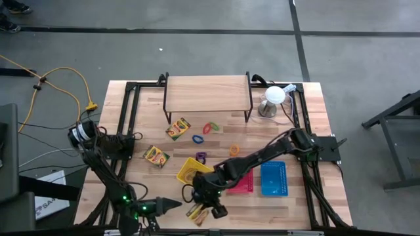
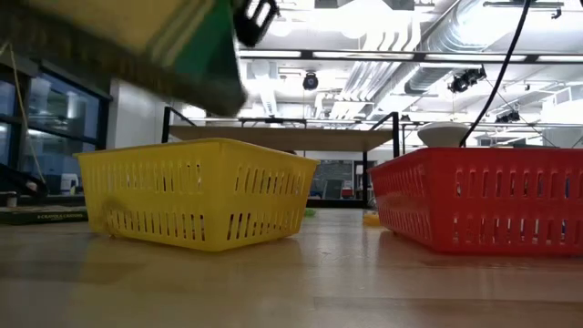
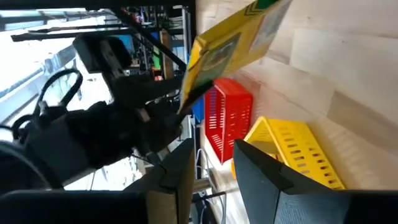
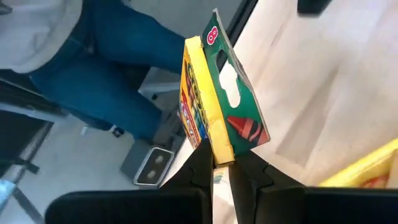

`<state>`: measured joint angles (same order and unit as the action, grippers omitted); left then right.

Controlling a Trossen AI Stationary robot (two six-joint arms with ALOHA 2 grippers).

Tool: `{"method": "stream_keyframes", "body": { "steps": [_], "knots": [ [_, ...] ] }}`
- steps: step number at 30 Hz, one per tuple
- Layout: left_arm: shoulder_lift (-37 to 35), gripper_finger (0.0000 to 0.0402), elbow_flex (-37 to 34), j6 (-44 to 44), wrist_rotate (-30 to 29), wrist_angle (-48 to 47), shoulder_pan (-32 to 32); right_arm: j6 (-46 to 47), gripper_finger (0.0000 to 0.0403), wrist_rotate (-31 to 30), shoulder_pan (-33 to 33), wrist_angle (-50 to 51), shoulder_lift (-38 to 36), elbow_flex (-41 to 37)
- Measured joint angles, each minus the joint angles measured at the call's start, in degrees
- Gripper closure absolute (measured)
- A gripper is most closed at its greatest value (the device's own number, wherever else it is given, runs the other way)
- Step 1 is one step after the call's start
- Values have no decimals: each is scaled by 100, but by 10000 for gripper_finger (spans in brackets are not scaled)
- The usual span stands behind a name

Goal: Pick & Place Office Desk Supplies
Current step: Put the bottom crayon box into the red bin

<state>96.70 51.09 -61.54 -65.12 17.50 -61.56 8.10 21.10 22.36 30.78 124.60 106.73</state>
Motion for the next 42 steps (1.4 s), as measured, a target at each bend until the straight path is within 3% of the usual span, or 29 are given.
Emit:
{"method": "stream_keyframes", "body": {
  "steps": [11, 23, 31, 37, 42],
  "knots": [
    [-397, 297, 0, 372, 22, 10, 26, 776, 386, -610, 160, 1452, -446, -10],
    [-397, 297, 0, 481, 63, -7, 164, 1823, 383, -2369, 238, 2796, -1923, -226],
    [-397, 297, 0, 640, 74, -99, 181, 2533, 383, -3004, 184, 2171, -3235, -1987],
    [-397, 297, 0, 694, 76, -127, 221, 3063, 383, -2995, 57, 982, -4248, -3793],
    [-397, 297, 0, 898, 68, -131, 285, 3748, 382, -2996, -6, 459, -4856, -4776]
  ]
}}
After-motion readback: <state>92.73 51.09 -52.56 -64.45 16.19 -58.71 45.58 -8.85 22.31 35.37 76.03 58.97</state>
